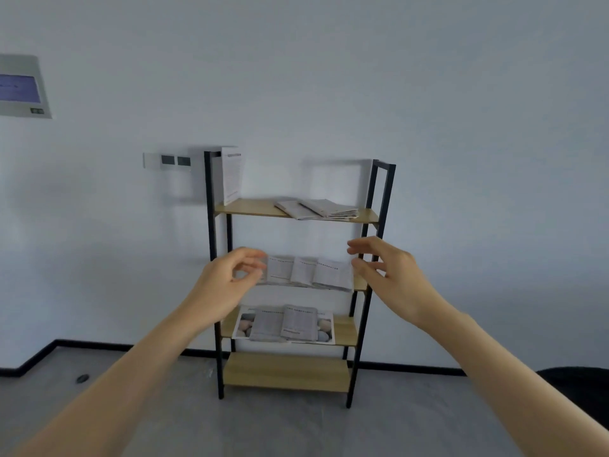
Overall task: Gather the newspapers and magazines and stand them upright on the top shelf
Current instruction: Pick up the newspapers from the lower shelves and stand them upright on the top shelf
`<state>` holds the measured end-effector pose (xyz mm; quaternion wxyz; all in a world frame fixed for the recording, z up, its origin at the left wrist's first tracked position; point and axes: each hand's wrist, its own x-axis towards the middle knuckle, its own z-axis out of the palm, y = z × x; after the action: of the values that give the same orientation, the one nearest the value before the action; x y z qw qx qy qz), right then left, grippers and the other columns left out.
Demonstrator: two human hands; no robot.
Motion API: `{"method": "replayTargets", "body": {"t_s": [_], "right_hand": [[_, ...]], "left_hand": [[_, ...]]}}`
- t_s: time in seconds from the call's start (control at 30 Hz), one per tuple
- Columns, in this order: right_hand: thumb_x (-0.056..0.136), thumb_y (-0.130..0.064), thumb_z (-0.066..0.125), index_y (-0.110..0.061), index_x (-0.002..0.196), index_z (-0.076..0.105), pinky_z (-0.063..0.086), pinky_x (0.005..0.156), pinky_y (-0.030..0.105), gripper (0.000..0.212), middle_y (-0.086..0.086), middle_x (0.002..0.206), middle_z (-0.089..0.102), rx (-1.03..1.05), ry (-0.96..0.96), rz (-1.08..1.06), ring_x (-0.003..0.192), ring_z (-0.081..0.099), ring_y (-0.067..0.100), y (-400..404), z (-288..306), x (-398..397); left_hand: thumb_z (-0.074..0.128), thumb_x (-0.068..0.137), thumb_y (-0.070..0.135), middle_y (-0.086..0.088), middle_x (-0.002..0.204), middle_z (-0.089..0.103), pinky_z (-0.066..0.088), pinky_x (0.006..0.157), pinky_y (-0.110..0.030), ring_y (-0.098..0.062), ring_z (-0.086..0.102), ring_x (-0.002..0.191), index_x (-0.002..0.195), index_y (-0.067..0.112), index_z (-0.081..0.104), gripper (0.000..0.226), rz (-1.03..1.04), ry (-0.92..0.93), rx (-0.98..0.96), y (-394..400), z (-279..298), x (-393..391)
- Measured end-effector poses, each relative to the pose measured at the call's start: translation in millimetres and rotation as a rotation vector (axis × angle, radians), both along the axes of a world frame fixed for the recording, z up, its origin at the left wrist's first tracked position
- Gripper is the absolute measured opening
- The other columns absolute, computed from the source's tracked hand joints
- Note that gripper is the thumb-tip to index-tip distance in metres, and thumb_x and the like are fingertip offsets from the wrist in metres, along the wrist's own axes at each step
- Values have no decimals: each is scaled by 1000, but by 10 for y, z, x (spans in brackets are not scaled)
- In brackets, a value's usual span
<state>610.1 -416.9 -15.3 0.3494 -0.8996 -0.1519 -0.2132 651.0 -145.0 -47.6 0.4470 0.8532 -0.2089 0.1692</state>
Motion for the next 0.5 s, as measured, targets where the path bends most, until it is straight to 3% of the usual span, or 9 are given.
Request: {"method": "replayTargets", "body": {"t_s": [0.23,0.5], "right_hand": [[96,-22,51,-24,126,55,36,81,-6,30,-17,115,62,71,13,-25,105,53,-12,-395,-155,1354],[97,-22,51,-22,124,57,40,88,4,28,-17,112,64,44,54,19,106,57,-5,-842,-327,3185]], "left_hand": [[59,92,22,11,102,69,45,86,-19,0,61,100,117,28,62,26,7,28,-75,-300,-91,1441],[55,94,8,-4,94,72,58,75,-25,-11,70,85,108,15,66,19,34,216,-231,-847,-301,3258]]}}
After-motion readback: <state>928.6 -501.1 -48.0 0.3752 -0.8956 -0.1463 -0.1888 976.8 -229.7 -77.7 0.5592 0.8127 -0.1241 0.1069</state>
